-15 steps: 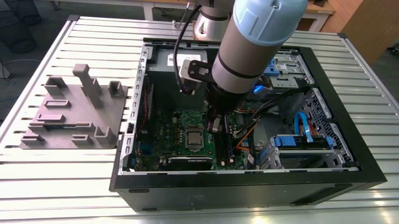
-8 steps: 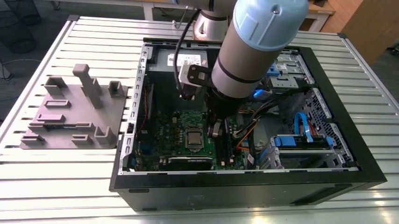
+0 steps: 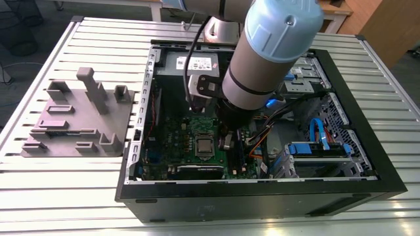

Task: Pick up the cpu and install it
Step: 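Install the first cpu locking lever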

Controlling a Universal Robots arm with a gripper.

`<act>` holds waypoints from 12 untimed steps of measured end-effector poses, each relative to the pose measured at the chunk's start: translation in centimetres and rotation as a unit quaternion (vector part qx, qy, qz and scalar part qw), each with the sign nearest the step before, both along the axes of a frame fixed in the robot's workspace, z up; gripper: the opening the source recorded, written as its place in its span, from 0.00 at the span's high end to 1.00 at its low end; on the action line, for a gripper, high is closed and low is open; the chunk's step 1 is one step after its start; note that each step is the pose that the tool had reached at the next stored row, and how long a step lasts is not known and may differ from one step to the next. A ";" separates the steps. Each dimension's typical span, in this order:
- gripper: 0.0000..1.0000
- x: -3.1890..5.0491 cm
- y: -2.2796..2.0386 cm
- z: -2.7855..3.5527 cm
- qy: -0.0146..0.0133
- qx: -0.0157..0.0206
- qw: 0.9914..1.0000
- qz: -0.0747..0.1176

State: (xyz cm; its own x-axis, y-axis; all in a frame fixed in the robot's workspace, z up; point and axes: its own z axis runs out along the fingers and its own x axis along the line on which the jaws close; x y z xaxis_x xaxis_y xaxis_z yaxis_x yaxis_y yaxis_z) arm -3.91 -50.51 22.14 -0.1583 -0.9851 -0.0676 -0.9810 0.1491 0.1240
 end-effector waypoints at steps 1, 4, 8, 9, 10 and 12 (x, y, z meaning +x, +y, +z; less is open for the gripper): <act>0.89 0.00 -0.07 -0.09 0.000 0.000 1.000 0.002; 0.89 0.00 -0.26 -0.40 0.000 0.000 1.000 0.009; 0.89 -0.01 -0.55 -0.73 0.000 0.000 1.000 0.015; 0.89 -0.01 -0.57 -0.81 0.000 0.000 1.000 0.017; 0.89 0.00 -0.58 -0.87 0.000 0.000 1.000 0.018; 0.89 0.00 -0.58 -0.95 0.000 -0.001 1.000 0.021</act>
State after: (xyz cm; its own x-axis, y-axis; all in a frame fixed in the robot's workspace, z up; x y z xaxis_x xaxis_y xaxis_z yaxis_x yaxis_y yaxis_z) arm -3.91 -51.09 21.19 -0.1171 -0.9910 -0.0653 -0.9864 0.1083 0.1239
